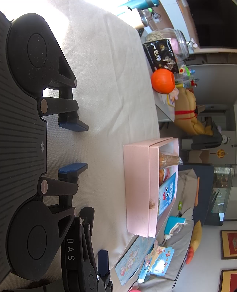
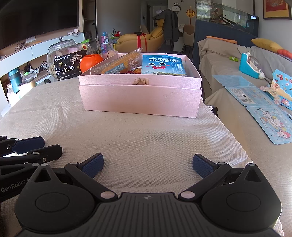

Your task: Organize snacks

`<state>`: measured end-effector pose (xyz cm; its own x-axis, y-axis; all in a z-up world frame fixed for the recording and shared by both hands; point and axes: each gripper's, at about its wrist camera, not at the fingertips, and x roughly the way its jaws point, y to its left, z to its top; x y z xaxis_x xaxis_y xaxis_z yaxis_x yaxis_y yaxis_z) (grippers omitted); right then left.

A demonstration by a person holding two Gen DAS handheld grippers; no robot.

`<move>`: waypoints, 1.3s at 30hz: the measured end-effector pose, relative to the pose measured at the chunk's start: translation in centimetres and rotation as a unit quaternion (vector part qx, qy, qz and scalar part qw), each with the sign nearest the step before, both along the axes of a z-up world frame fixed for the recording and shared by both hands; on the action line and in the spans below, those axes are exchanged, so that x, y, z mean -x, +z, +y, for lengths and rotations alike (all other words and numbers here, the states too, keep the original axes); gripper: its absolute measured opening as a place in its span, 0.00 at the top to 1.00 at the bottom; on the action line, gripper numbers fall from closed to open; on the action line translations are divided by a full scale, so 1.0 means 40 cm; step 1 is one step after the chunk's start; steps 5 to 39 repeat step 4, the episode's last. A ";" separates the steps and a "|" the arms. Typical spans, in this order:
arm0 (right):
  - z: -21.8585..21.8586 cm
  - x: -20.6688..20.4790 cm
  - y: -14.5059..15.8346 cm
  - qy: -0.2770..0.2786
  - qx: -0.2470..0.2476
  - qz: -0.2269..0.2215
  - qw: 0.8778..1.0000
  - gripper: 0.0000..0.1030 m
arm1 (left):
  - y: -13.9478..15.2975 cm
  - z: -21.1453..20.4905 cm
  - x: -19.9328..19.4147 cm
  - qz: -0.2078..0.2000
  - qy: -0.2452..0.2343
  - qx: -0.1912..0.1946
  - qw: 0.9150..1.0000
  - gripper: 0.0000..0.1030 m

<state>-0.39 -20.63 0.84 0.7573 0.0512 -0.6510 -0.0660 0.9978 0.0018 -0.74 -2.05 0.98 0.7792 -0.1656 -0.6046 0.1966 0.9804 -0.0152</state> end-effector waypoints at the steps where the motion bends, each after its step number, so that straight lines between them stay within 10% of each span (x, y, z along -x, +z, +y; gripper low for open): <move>1: 0.001 0.000 0.000 0.000 0.000 0.000 1.000 0.00 | 0.000 0.000 0.000 0.000 0.000 0.000 1.000 0.59; 39: -0.001 0.001 0.000 0.000 0.000 0.000 1.000 0.00 | 0.000 0.006 -0.002 0.000 0.000 0.002 1.000 0.59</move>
